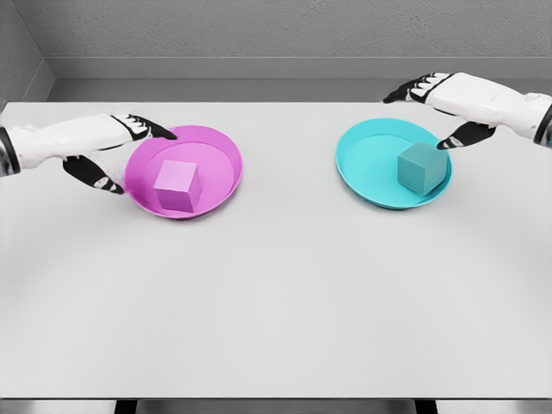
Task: Place the blocks in the corresponding plates according to their colors
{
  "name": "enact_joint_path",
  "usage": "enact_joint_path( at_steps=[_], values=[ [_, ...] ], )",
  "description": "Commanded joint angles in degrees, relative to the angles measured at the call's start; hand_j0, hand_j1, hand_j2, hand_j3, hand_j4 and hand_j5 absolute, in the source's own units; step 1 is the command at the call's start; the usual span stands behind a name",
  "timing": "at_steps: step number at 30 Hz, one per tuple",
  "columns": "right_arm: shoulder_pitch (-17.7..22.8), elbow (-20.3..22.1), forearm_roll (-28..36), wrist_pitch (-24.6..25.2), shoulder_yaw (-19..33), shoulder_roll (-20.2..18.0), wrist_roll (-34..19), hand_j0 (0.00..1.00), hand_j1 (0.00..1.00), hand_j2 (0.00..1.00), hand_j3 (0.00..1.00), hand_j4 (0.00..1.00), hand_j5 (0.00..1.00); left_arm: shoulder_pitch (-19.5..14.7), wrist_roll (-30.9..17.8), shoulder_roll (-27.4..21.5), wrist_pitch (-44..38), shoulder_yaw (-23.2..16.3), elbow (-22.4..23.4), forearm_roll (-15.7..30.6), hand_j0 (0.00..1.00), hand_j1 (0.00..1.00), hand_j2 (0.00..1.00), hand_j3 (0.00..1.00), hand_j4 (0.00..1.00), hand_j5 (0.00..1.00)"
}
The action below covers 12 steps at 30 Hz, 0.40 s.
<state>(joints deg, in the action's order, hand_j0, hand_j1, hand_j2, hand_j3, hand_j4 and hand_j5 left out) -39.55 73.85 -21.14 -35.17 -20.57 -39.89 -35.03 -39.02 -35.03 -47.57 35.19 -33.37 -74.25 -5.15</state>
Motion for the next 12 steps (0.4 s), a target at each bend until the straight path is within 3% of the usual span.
enact_joint_path(
  at_steps=[1, 3, 5, 8, 12],
  values=[
    [0.0, -3.26, 0.4, 0.17, 2.8, -0.36, 0.03, 1.0, 1.0, 1.0, 1.0, 1.0, 1.0, 0.52, 0.03, -3.84, -0.19, 0.06, 0.16, 4.96, 1.0, 1.0, 1.0, 1.0, 1.0, 1.0],
    [0.09, -11.17, 0.4, 0.17, 10.71, -2.64, 0.03, 1.0, 1.0, 1.0, 1.0, 1.0, 1.0, 1.76, 0.03, -5.78, -0.19, 0.15, 0.16, 6.64, 1.0, 1.0, 1.0, 1.0, 1.0, 1.0],
    [0.44, -18.21, 0.4, 0.17, 13.62, -4.84, 0.03, 1.0, 1.0, 1.0, 1.0, 1.0, 1.0, 1.85, 0.03, -5.78, -0.19, 0.15, 1.83, 6.64, 1.0, 1.0, 1.0, 1.0, 1.0, 1.0],
    [0.79, -17.43, 0.49, 0.17, 13.1, -5.02, 0.03, 1.0, 1.0, 1.0, 1.0, 1.0, 1.0, 1.93, 0.03, -5.86, -0.19, 1.03, 4.73, 6.64, 1.0, 1.0, 1.0, 1.0, 1.0, 1.0],
    [0.62, -14.44, 0.4, 0.17, 8.53, -4.76, 0.03, 1.0, 1.0, 1.0, 1.0, 1.0, 1.0, 1.94, 0.03, -5.78, -0.19, 1.11, 4.82, 6.64, 1.0, 1.0, 1.0, 1.0, 1.0, 1.0]
  ],
)
